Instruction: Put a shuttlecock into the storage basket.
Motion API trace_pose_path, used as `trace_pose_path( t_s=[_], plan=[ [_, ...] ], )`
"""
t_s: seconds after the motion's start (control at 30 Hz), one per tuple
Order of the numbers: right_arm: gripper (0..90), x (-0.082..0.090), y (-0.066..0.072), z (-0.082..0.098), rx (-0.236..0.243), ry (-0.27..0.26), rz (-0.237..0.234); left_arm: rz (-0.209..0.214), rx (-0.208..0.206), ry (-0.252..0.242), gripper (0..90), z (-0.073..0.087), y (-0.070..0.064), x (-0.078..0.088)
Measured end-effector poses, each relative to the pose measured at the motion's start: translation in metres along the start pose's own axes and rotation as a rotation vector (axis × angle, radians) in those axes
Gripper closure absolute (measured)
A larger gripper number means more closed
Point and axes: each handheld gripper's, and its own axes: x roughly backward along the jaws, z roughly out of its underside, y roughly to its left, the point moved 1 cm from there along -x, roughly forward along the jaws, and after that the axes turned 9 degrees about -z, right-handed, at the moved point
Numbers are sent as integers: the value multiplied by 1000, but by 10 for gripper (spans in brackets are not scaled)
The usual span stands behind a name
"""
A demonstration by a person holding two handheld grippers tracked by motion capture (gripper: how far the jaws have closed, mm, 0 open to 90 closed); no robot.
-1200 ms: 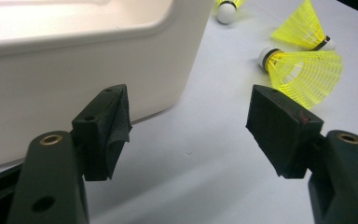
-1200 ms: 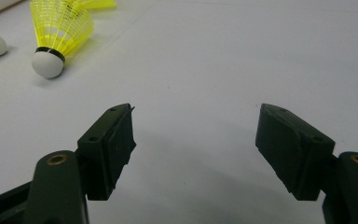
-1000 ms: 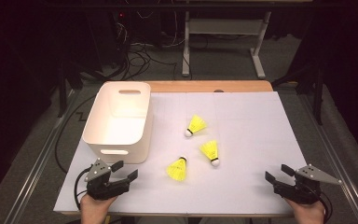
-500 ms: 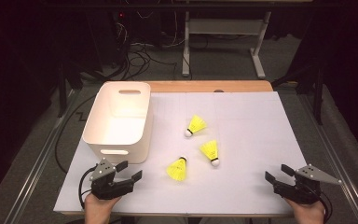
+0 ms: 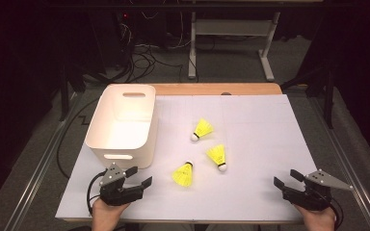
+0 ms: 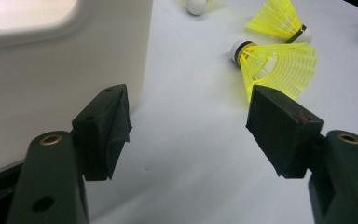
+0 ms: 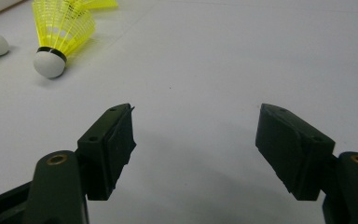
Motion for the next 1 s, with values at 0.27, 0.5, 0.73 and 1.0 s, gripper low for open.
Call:
trace_pose_path(
  t_s=[0.27, 0.5, 0.73, 1.0],
  plan=[
    [285, 0, 0, 0, 0, 0, -1, 19, -19, 12, 310, -2, -7, -6],
    [285, 0, 0, 0, 0, 1, -2, 31, -30, 20, 310, -3, -13, -11],
    [285, 0, 0, 0, 0, 1, -3, 44, -45, 32, 311, -4, -18, -16],
    [285, 0, 0, 0, 0, 1, -3, 52, -69, 48, 312, -6, -27, -23]
  ],
)
